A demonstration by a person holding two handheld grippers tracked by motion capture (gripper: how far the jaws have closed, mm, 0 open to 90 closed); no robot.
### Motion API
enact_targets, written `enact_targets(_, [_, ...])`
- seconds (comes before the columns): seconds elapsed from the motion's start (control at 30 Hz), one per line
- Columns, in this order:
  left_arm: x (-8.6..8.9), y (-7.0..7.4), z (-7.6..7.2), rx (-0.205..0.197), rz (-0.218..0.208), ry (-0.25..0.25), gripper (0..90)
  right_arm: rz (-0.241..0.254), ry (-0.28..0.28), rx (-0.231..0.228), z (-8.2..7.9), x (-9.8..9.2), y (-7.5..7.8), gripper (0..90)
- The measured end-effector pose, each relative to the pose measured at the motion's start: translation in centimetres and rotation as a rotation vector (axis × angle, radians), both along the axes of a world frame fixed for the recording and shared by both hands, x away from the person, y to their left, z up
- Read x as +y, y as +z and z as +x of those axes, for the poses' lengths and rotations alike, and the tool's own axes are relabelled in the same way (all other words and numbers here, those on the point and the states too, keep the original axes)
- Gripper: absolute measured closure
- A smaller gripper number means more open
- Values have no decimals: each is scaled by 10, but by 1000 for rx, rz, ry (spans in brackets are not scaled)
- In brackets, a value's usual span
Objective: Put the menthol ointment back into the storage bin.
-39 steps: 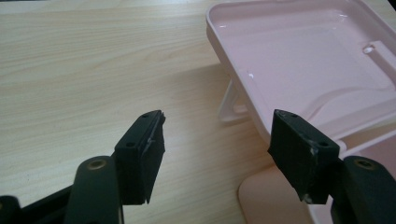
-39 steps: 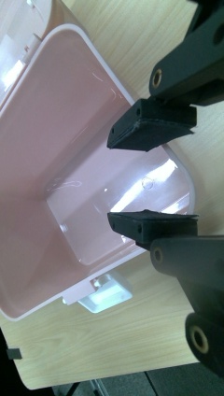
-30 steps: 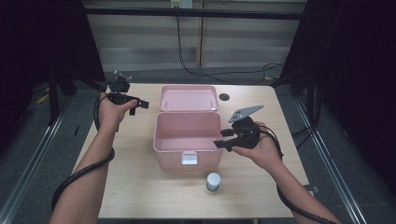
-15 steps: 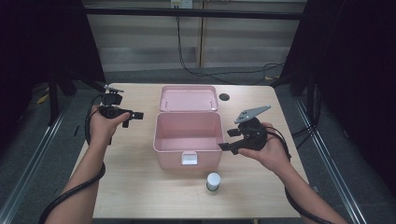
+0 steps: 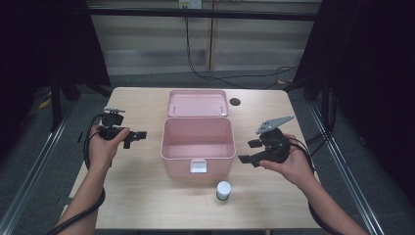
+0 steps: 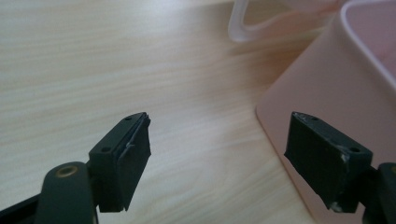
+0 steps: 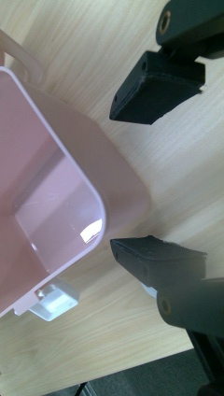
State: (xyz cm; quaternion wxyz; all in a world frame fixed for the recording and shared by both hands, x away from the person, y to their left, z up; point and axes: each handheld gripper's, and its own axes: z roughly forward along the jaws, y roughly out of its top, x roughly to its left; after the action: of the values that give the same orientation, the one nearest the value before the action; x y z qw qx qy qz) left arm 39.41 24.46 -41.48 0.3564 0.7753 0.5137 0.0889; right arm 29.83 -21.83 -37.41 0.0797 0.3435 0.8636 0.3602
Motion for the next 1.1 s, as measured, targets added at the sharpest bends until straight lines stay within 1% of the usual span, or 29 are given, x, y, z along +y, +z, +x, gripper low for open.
enact_targets(0.03, [1, -3, -3, -4, 2, -2, 217, -6, -2, 0, -1, -1, 0, 317])
enact_targets(0.1, [2, -9, -8, -6, 1, -7, 217, 0, -1, 1, -3, -2, 0, 317])
enact_targets(0.2, [3, -17, -14, -2, 10, -14, 216, -11, 11, 5, -6, -2, -1, 317])
enact_targets(0.23, [2, -22, -17, 2, 13, -17, 216, -21, 16, 7, -7, -2, -2, 316])
enact_targets(0.27, [2, -22, -17, 2, 13, -17, 216, -21, 16, 7, -7, -2, -2, 316])
enact_targets(0.3, [2, -25, -19, -4, 11, -21, 216, -25, 18, 9, -8, -1, -2, 316])
enact_targets(0.4, [2, -33, -24, -3, 15, -37, 216, -16, 29, 8, -10, 0, -2, 316])
enact_targets(0.43, [1, -35, -25, -2, 10, -34, 216, -15, 32, 5, -11, 1, -2, 316])
enact_targets(0.47, [1, -38, -27, -5, 15, -37, 216, -15, 32, 5, -11, 1, -2, 316])
enact_targets(0.5, [-1, -43, -29, -11, 16, -46, 216, -21, 38, 5, -13, 1, -1, 316])
enact_targets(0.53, [-1, -43, -29, -11, 16, -46, 216, -21, 38, 5, -13, 1, -1, 316])
enact_targets(0.57, [-4, -47, -32, -19, 19, -69, 216, -23, 42, 4, -15, 1, -1, 316])
enact_targets(0.6, [-4, -47, -32, -19, 19, -69, 216, -23, 42, 4, -15, 1, -1, 316])
enact_targets(0.63, [-7, -51, -35, -29, 9, -78, 216, -36, 42, 7, -17, 0, -1, 316])
enact_targets(0.67, [-7, -51, -35, -29, 9, -78, 216, -36, 42, 7, -17, 0, -1, 316])
enact_targets(0.7, [-8, -56, -37, -26, 5, -88, 216, -34, 47, 9, -18, 0, -3, 316])
enact_targets(0.77, [-9, -58, -38, -25, 7, -92, 216, -40, 53, 5, -18, 0, -3, 316])
enact_targets(0.83, [-12, -66, -41, -28, 4, -93, 216, -33, 56, 15, -21, -1, -4, 316])
enact_targets(0.87, [-12, -66, -41, -28, 4, -93, 215, -33, 56, 15, -21, -1, -4, 316])
enact_targets(0.9, [-11, -69, -43, -25, 14, -106, 216, -45, 61, 15, -22, 0, -6, 316])
enact_targets(0.93, [-11, -69, -43, -25, 14, -106, 216, -45, 61, 15, -22, 0, -6, 316])
enact_targets(1.0, [-12, -72, -44, -44, 21, -104, 216, -53, 68, 29, -23, 0, -8, 314])
enact_targets(1.03, [-12, -74, -45, -49, 23, -107, 215, -64, 75, 22, -24, 1, -9, 313])
enact_targets(1.1, [-13, -79, -47, -47, 25, -122, 214, -56, 77, 34, -26, 2, -11, 313])
